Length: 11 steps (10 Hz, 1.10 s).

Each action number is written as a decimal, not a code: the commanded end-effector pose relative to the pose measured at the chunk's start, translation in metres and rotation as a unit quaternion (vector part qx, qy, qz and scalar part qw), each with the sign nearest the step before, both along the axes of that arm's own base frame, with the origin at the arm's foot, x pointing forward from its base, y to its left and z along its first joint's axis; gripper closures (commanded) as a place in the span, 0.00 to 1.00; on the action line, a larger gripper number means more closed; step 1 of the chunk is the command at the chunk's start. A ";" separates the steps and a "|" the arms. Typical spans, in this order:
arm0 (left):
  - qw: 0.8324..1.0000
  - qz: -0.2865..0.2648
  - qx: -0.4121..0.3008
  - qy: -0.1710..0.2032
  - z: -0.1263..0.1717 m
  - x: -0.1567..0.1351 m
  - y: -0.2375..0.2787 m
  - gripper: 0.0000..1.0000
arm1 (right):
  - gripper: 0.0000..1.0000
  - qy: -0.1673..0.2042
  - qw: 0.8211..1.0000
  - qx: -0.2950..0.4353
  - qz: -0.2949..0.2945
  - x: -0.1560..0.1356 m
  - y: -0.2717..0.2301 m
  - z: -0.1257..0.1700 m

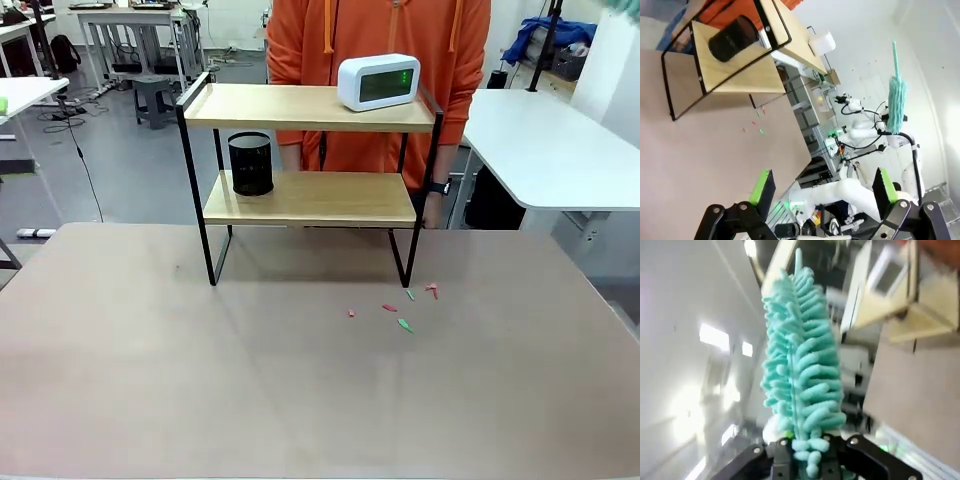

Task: Clean the shelf.
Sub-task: Hand the Duster back to the human.

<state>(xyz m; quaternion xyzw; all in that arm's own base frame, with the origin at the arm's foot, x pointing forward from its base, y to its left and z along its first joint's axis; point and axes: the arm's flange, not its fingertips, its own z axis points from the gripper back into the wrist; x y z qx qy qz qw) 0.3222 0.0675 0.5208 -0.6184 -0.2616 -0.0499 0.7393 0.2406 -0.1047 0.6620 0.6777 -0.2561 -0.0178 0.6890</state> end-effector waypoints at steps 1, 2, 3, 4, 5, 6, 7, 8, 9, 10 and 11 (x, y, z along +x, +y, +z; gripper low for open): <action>1.000 0.016 0.002 -0.012 0.007 -0.003 0.012 0.00 | 1.00 0.029 0.989 0.037 -0.140 -0.003 -0.006 -0.027; 1.000 0.016 0.002 -0.012 0.007 -0.003 0.012 0.00 | 1.00 0.084 0.981 0.030 -0.170 0.000 -0.013 -0.045; 1.000 0.016 0.002 -0.012 0.007 -0.003 0.012 0.00 | 1.00 0.136 0.972 0.021 -0.190 0.006 -0.018 -0.064; 1.000 0.016 0.002 -0.012 0.007 -0.003 0.012 0.00 | 1.00 0.177 0.963 0.019 -0.204 0.011 -0.024 -0.080; 1.000 0.016 0.002 -0.012 0.007 -0.003 0.012 0.00 | 1.00 0.204 0.956 0.025 -0.208 0.018 -0.028 -0.095; 1.000 0.016 0.002 -0.012 0.007 -0.003 0.012 0.00 | 1.00 0.236 0.945 0.018 -0.225 0.027 -0.032 -0.110; 1.000 0.016 0.002 -0.012 0.007 -0.003 0.012 0.00 | 1.00 0.256 0.938 0.012 -0.233 0.036 -0.031 -0.120; 1.000 0.016 0.002 -0.012 0.007 -0.003 0.012 0.00 | 1.00 0.204 0.955 0.006 -0.215 0.027 -0.039 -0.108; 1.000 0.016 0.002 -0.012 0.007 -0.003 0.012 0.00 | 1.00 0.204 0.955 0.006 -0.215 0.027 -0.039 -0.108; 1.000 0.016 0.002 -0.012 0.007 -0.003 0.012 0.00 | 1.00 0.204 0.955 0.006 -0.215 0.027 -0.039 -0.108; 1.000 0.016 0.002 -0.012 0.007 -0.003 0.012 0.00 | 1.00 0.204 0.955 0.006 -0.215 0.027 -0.039 -0.108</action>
